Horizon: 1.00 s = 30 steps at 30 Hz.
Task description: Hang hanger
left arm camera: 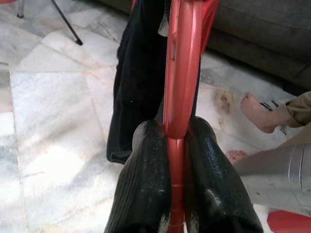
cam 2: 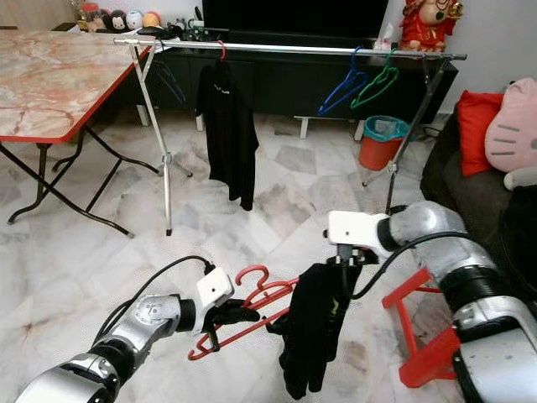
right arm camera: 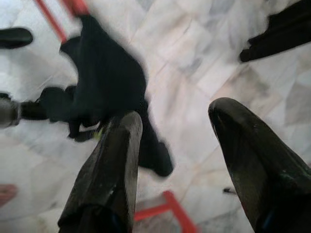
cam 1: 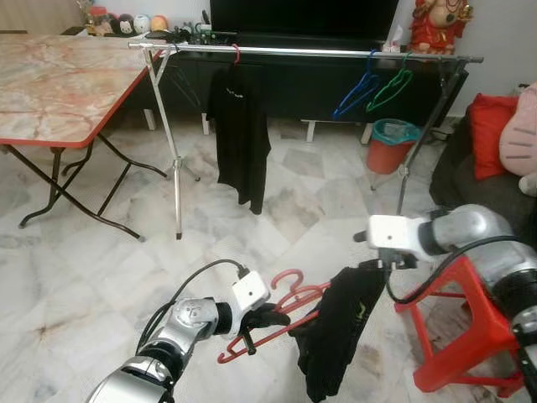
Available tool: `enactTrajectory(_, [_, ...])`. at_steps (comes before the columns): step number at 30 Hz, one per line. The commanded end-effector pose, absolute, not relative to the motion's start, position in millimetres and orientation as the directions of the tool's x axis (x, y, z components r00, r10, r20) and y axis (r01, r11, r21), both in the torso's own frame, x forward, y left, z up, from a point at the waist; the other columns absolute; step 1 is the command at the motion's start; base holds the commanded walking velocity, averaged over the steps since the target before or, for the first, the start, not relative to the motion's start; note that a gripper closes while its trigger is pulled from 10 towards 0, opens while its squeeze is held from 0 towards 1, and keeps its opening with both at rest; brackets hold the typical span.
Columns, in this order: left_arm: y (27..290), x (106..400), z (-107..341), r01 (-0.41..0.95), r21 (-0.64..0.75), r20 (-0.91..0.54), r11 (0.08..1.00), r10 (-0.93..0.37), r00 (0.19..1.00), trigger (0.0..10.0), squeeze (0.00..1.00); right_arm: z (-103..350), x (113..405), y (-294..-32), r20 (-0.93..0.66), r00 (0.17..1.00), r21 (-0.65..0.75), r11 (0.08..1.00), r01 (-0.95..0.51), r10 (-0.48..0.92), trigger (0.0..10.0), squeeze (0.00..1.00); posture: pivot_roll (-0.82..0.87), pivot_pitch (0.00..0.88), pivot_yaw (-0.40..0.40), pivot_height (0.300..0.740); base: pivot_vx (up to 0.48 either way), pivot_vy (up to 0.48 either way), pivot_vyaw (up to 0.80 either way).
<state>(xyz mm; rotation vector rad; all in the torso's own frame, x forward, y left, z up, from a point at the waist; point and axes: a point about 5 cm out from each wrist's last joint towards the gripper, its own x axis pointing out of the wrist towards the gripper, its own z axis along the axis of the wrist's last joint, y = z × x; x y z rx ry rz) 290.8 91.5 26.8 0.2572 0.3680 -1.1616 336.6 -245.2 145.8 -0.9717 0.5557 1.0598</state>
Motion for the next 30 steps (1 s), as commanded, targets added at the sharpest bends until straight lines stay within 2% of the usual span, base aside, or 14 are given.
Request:
enactTrajectory(1, [95.9, 290.6, 28.7, 0.929, 0.015, -0.393, 0.37, -0.852, 0.346, 0.0, 0.0, 139.6, 327.0, -262.8, -0.801, 0.402, -0.353, 0.194, -0.915, 0.443, 10.0, 0.0, -0.18, 0.0, -0.074, 0.74, 0.0, 0.0, 0.0])
enactTrajectory(9, [117.1, 293.8, 35.2, 0.924, 0.021, -0.37, 0.382, -0.856, 0.362, 0.0, 0.0, 115.0, 309.9, -273.1, -0.788, 0.378, -0.279, 0.265, -0.923, 0.485, 10.0, 0.0, -0.17, 0.0, -0.078, 0.74, 0.0, 0.0, 0.0])
enactTrajectory(16, [124.6, 292.6, 41.3, 0.943, 0.016, -0.351, 0.332, -0.881, 0.316, 0.0, 0.0, 102.3, 304.0, -293.3, -0.797, 0.46, -0.324, 0.367, -0.872, 0.391, 10.0, 0.0, -0.17, 0.0, -0.084, 0.74, 0.0, 0.0, 0.0])
enactTrajectory(19, [124.5, 294.9, 48.5, 0.95, -0.003, -0.317, 0.312, -0.901, 0.295, 0.0, 0.0, 96.0, 299.6, -297.9, -0.8, 0.461, -0.302, 0.406, -0.862, 0.384, 10.0, 0.0, -0.16, 0.0, -0.089, 0.74, 0.0, 0.0, 0.0])
enactTrajectory(20, [124.4, 296.0, 51.3, 0.952, -0.005, -0.307, 0.306, -0.907, 0.29, 0.0, 0.0, 94.8, 298.8, -296.6, -0.792, 0.459, -0.289, 0.415, -0.863, 0.402, 10.0, 0.65, -0.16, 0.0, -0.09, 0.74, 0.0, 0.0, 0.0])
enactTrajectory(21, [124.1, 296.6, 53.0, 0.953, -0.008, -0.299, 0.301, -0.911, 0.285, 0.0, 0.0, 94.1, 298.9, -294.7, -0.782, 0.461, -0.28, 0.425, -0.861, 0.42, 10.0, 1.0, -0.16, 0.0, -0.09, 0.74, 0.0, 0.0, 0.0])
enactTrajectory(25, [122.9, 297.8, 57.0, 0.957, -0.011, -0.283, 0.29, -0.919, 0.275, 0.0, 0.0, 92.9, 299.3, -291.0, -0.765, 0.467, -0.278, 0.427, -0.86, 0.444, 10.0, 1.0, -0.16, 0.0, -0.091, 0.74, 0.0, 0.0, 0.0])
enactTrajectory(26, [122.3, 298.4, 58.7, 0.958, -0.011, -0.276, 0.287, -0.922, 0.273, 0.0, 0.0, 92.4, 299.6, -290.1, -0.762, 0.471, -0.286, 0.421, -0.861, 0.445, 10.0, 0.0, -0.16, 0.0, -0.091, 0.74, 0.0, 0.0, 0.0])
enactTrajectory(30, [121.5, 299.3, 64.7, 0.963, -0.026, -0.26, 0.267, -0.932, 0.251, 0.0, 0.0, 89.6, 299.9, -288.1, -0.756, 0.476, -0.298, 0.412, -0.861, 0.449, 10.0, 0.0, -0.16, 0.0, -0.091, 0.74, 0.0, 0.0, 0.0])
